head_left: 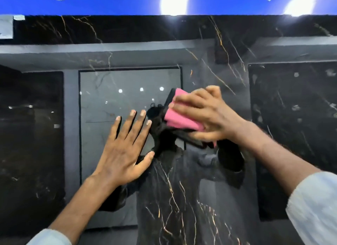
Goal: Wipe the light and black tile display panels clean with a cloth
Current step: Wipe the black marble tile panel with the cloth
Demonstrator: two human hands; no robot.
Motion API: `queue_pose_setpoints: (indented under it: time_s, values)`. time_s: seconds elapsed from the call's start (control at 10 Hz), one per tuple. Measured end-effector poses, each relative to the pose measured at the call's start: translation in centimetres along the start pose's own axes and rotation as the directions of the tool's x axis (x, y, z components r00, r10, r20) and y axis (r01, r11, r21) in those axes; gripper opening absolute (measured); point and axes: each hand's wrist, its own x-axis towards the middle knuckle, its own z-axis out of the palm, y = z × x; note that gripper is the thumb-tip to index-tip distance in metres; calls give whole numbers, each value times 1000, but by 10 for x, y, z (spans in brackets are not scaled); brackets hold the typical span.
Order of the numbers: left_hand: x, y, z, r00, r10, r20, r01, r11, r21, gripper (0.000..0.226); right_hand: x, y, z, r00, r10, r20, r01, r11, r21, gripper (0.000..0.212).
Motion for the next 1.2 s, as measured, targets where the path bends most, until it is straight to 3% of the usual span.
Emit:
queue_pose_setpoints:
  time_s: [0.1, 0.2, 0.3, 0.4, 0.5, 0.6, 0.7, 0.8, 0.9, 1.0, 1.1, 1.2]
  values:
    - [-6, 1, 3, 1000, -4, -1, 4, 1000, 9, 79, 4, 8, -3, 954, 284, -101, -288, 957, -28, 68]
    - [-5, 2, 3, 1000, -5, -5, 5, 1000, 14, 79, 0, -28, 8, 935, 284, -212, -300, 953, -43, 67]
    - [-5, 1, 3, 1000, 0, -5, 0, 1000, -3, 79, -11, -55, 13, 997, -37, -70, 35, 999, -29, 66]
    - [-6, 1, 4, 1000, -11, -20, 10, 1000, -13, 77, -14, -19, 0, 1000, -13, -18, 13, 999, -34, 66]
    - [-6, 1, 5, 1000, -21, -20, 21, 1000, -13, 77, -10, -1, -7, 940, 321, -118, -331, 940, -80, 64]
    - [-4, 2, 0, 1000, -23, -20, 22, 999, -44, 76, -24, -54, 8, 881, 421, -217, -443, 894, -65, 67]
    - [-13, 5, -7, 998, -64, -16, 62, 991, -116, 77, -48, -108, 18, 980, 168, -104, -172, 985, -32, 67]
    - [-49, 23, -14, 994, -112, 17, 114, 980, -163, 78, -63, -92, 10, 1000, 9, 15, -9, 1000, 19, 66]
    - [-76, 32, -12, 996, -66, 55, 72, 989, -128, 78, -60, -58, 0, 977, 212, -25, -213, 975, -62, 65]
    - [-93, 31, -3, 997, -1, 76, 4, 999, -45, 79, -66, -81, 7, 857, 485, -175, -500, 864, -53, 67]
    - [-93, 30, 0, 998, 8, 68, -7, 1000, -23, 78, -87, -140, 26, 914, 375, -158, -383, 923, -28, 67]
    - [-94, 30, 2, 998, -3, 60, 5, 999, -35, 78, -110, -160, 25, 1000, -6, 11, 6, 1000, -3, 64]
